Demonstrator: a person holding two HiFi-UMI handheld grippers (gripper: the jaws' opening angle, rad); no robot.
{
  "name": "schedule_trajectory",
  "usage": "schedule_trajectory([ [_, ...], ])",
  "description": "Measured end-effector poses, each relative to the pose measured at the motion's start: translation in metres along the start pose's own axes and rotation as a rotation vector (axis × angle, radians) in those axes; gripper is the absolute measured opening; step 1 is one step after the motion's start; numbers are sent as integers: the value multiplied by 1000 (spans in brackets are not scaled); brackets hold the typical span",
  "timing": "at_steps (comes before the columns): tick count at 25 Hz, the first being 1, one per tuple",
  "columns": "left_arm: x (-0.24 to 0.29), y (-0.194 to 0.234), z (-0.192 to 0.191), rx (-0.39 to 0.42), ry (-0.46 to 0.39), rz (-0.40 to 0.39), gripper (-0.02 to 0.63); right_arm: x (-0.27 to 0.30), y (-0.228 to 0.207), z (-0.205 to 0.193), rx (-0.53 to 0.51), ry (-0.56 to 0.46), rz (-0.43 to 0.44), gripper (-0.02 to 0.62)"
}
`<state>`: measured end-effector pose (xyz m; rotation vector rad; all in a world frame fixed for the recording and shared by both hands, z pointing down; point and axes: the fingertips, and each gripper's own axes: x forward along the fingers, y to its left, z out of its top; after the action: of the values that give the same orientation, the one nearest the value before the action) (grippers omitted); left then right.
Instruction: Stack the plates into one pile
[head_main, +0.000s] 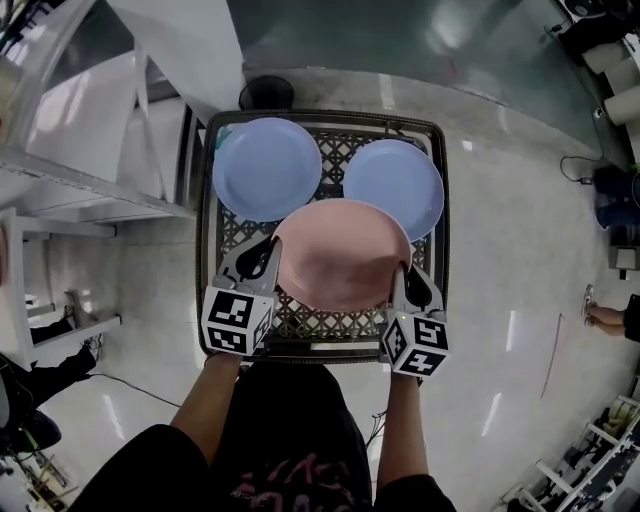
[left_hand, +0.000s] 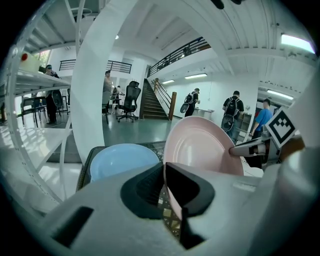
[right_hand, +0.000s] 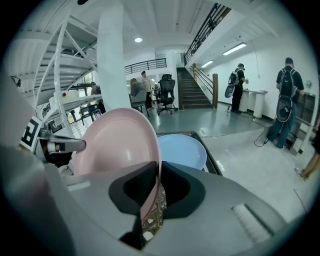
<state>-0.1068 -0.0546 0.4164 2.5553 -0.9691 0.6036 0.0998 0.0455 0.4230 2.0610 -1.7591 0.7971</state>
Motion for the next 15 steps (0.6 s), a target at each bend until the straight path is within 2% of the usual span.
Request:
schedule_trajectory([
  [6,1,10,5,-3,1,-11,15,4,7,6,4,-1,-14,43],
  [15,17,-2,16,18,-5,-17,14,8,-12,9,34,-27,-16,44],
])
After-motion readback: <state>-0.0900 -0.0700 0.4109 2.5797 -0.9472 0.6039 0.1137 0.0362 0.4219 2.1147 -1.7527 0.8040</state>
